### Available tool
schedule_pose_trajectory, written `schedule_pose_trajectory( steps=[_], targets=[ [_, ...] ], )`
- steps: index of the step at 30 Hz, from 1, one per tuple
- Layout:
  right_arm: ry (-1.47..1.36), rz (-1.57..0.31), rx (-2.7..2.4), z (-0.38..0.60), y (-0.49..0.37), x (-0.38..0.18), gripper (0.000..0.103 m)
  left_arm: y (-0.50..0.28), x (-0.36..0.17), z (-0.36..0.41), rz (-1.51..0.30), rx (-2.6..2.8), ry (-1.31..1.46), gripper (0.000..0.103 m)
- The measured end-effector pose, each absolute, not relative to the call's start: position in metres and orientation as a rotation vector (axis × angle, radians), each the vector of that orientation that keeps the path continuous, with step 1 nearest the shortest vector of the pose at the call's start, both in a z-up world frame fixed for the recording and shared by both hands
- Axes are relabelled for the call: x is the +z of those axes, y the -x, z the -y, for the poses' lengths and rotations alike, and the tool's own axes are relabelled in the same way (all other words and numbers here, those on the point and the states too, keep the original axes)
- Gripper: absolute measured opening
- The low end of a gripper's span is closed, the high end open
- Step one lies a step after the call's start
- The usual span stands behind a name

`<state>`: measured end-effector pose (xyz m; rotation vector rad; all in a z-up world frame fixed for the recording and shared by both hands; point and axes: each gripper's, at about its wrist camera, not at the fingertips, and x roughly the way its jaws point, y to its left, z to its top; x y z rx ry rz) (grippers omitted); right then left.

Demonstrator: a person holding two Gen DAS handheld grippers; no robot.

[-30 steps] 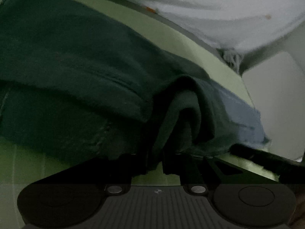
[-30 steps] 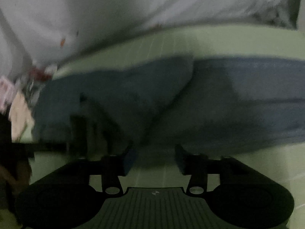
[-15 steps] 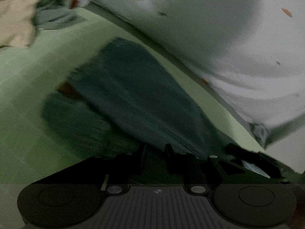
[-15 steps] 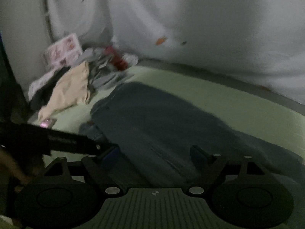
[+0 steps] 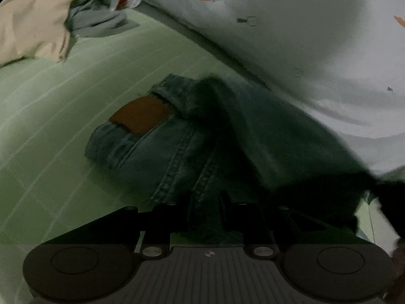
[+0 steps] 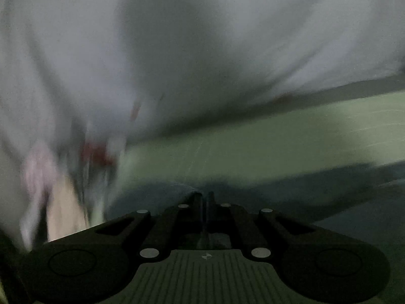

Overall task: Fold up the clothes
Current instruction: 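Grasp the jeans leg hems with the right gripper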

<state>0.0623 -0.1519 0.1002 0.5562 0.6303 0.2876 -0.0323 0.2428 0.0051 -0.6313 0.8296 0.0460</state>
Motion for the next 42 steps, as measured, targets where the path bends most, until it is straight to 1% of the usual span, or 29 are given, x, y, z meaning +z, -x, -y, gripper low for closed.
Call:
schedule_pose_trajectory(
  steps=[3,5,7,10,11,12,14,16,17,18,19,20,21,24,26,29,31,32,33,37,38,39,40,41,42],
  targets=[
    [-0.688,-0.538,0.049,0.244,-0.042,0.095,0.003,0.024,0.007,-0.234,-0.833,0.029,0.61,0.022],
    [-0.755,-0.53,-0.136,0.304,-0.015,0.08,0.004,0.021,0.006,-0.229,-0.841,0.027,0.59,0.022],
    [-0.827,-0.572,-0.292,0.353,0.011,0.056,0.009,0.015,0.004,-0.222,-0.855,0.024,0.571,0.022],
    [-0.907,-0.64,-0.46,0.406,0.051,0.019,0.012,0.007,0.006,-0.209,-0.854,0.037,0.545,0.022],
    [-0.921,-0.649,-0.486,0.415,0.062,0.011,0.021,0.006,0.007,-0.206,-0.852,0.04,0.542,0.022],
    [-0.934,-0.649,-0.493,0.42,0.069,0.007,0.035,0.004,0.01,-0.2,-0.845,0.046,0.548,0.022],
    [-0.96,-0.641,-0.492,0.43,0.082,0.002,0.049,0.005,0.017,-0.184,-0.827,0.049,0.562,0.022],
    [-0.952,-0.642,-0.473,0.428,0.084,-0.002,0.049,0.006,0.023,-0.165,-0.819,0.043,0.552,0.022],
    [-0.924,-0.648,-0.451,0.429,0.08,0.0,0.053,0.006,0.024,-0.16,-0.819,0.041,0.549,0.022],
    [-0.902,-0.653,-0.433,0.428,0.074,0.002,0.06,0.006,0.026,-0.149,-0.819,0.034,0.541,0.022],
    [-0.868,-0.659,-0.396,0.424,0.064,0.006,0.064,0.006,0.027,-0.133,-0.823,0.026,0.533,0.022],
    [-0.815,-0.673,-0.333,0.419,0.053,0.013,0.073,0.005,0.027,-0.117,-0.828,0.018,0.526,0.022],
    [-0.776,-0.687,-0.286,0.414,0.043,0.019,0.08,0.005,0.028,-0.102,-0.832,0.01,0.52,0.022],
    [-0.52,-0.755,-0.093,0.376,0.007,0.03,0.082,0.006,0.026,-0.067,-0.847,-0.007,0.52,0.022],
    [-0.249,-0.789,-0.009,0.334,-0.01,0.029,0.082,0.009,0.026,-0.049,-0.852,-0.008,0.509,0.022],
    [0.053,-0.79,0.109,0.286,-0.019,0.019,0.081,0.016,0.027,-0.033,-0.851,0.0,0.493,0.022],
    [0.194,-0.767,0.194,0.262,-0.02,0.013,0.071,0.021,0.026,-0.027,-0.851,0.016,0.501,0.022],
    [0.274,-0.762,0.247,0.249,-0.023,0.008,0.059,0.023,0.026,-0.026,-0.854,0.028,0.51,0.022],
    [0.342,-0.765,0.283,0.238,-0.026,0.004,0.056,0.024,0.026,-0.025,-0.856,0.039,0.518,0.022],
    [0.523,-0.763,0.341,0.211,-0.033,-0.01,0.056,0.032,0.032,-0.022,-0.847,0.077,0.493,0.022],
    [0.512,-0.775,0.363,0.211,-0.037,-0.013,0.046,0.034,0.033,-0.022,-0.845,0.088,0.483,0.022],
    [0.461,-0.79,0.383,0.215,-0.04,-0.012,0.026,0.035,0.034,-0.022,-0.844,0.099,0.487,0.022],
    [0.393,-0.805,0.386,0.221,-0.043,-0.009,0.016,0.036,0.034,-0.022,-0.844,0.111,0.494,0.022],
    [0.328,-0.803,0.364,0.227,-0.042,-0.004,0.01,0.037,0.034,-0.021,-0.843,0.121,0.5,0.022],
    [0.278,-0.797,0.347,0.233,-0.041,0.0,0.009,0.038,0.035,-0.02,-0.841,0.125,0.496,0.022]
  ],
)
